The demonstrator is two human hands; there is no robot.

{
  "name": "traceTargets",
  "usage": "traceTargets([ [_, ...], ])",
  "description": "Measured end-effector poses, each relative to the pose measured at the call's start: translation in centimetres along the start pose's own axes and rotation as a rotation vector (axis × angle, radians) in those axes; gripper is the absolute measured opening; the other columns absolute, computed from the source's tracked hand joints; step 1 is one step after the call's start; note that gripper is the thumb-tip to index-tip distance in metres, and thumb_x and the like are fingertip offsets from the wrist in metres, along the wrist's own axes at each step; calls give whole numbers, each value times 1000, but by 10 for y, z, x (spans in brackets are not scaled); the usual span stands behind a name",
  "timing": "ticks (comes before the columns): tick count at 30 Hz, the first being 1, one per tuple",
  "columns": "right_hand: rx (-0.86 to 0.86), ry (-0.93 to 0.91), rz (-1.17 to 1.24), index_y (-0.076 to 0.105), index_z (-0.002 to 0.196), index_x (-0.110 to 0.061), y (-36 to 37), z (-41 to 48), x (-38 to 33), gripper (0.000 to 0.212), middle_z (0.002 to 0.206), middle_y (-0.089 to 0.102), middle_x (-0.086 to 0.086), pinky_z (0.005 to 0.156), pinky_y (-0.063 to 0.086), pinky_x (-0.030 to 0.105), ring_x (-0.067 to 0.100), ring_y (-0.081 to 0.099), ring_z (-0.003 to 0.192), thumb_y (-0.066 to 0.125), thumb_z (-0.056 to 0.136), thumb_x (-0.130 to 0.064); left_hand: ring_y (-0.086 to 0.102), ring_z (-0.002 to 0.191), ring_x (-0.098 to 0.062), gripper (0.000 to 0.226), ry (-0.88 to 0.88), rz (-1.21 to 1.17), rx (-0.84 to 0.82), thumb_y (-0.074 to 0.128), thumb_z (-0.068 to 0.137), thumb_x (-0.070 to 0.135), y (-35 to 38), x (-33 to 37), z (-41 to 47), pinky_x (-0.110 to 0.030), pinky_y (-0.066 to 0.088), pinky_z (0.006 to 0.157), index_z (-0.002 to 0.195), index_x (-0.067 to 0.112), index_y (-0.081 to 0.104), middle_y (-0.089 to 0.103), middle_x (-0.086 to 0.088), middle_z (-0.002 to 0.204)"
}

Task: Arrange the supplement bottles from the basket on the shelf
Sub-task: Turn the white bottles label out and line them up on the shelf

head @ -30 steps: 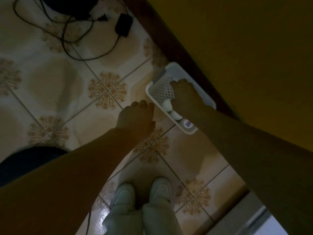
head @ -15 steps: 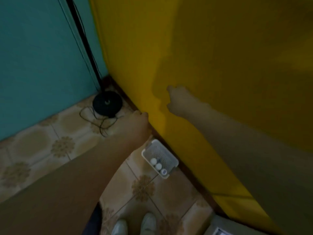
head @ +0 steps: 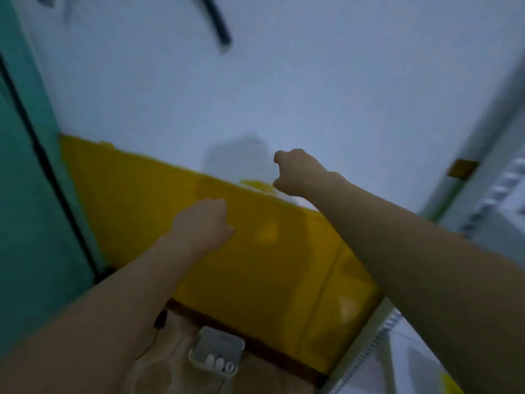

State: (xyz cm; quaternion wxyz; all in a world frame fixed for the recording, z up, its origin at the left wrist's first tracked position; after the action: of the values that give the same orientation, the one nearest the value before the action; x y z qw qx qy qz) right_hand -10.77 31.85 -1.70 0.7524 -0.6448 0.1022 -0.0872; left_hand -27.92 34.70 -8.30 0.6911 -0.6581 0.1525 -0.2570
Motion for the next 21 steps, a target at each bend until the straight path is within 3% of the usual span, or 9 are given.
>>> traceTargets([
  [2, 33, 105, -8, 49, 126, -7, -41, -46, 36, 37, 120, 52, 13, 79, 48, 34, 29, 55, 105, 49, 89, -9, 51, 118, -27, 46, 112, -24, 43, 55, 90, 40, -32, 49, -16, -37, 44, 89, 125, 11, 48, 53, -11, 129],
  [7, 139, 365, -56, 52, 126, -7, -136, -182, 135, 37, 124, 54, 11, 85, 49, 33, 29, 56, 110, 48, 89, -11, 54, 104, -25, 42, 403, -170, 105, 54, 91, 41, -97, 201, -67, -33, 43, 78, 121, 12, 49, 56, -9, 119],
  [10, 192, 535, -61, 54, 125, -7, -179, -277, 194, 37, 125, 54, 12, 82, 47, 30, 30, 54, 111, 49, 88, -11, 57, 102, -26, 40, 599, -256, 102, 54, 90, 41, -124, 297, -119, -32, 47, 79, 120, 15, 52, 59, -6, 117],
  [14, 217, 753, -120, 57, 122, -7, -212, -410, 258, 37, 124, 55, 14, 83, 50, 31, 31, 56, 109, 52, 85, -9, 56, 96, -25, 34, 789, -301, 109, 57, 86, 40, -133, 414, -197, -33, 47, 78, 110, 15, 55, 61, -7, 108],
  [16, 223, 826, -149, 56, 123, -6, -226, -478, 283, 36, 122, 55, 14, 75, 49, 30, 30, 58, 105, 49, 88, -10, 55, 94, -25, 34, 871, -288, 75, 57, 86, 40, -133, 471, -235, -32, 45, 76, 110, 15, 55, 60, -8, 108],
  [21, 207, 975, -224, 53, 125, -4, -250, -636, 339, 35, 123, 56, 15, 79, 47, 32, 29, 56, 106, 48, 92, -14, 54, 107, -28, 48, 1037, -311, -16, 58, 86, 43, -120, 598, -327, -37, 47, 88, 123, 14, 51, 58, -10, 119],
])
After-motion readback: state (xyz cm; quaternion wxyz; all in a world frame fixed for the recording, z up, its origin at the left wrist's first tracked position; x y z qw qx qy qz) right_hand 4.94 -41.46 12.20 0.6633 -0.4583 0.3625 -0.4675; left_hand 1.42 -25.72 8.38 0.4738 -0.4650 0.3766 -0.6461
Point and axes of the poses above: each hand's wrist, its own z-axis towards the middle knuckle, its own y-axis out of the palm, x = y × z, the point moved 1 cm from there along z, towards the middle knuckle
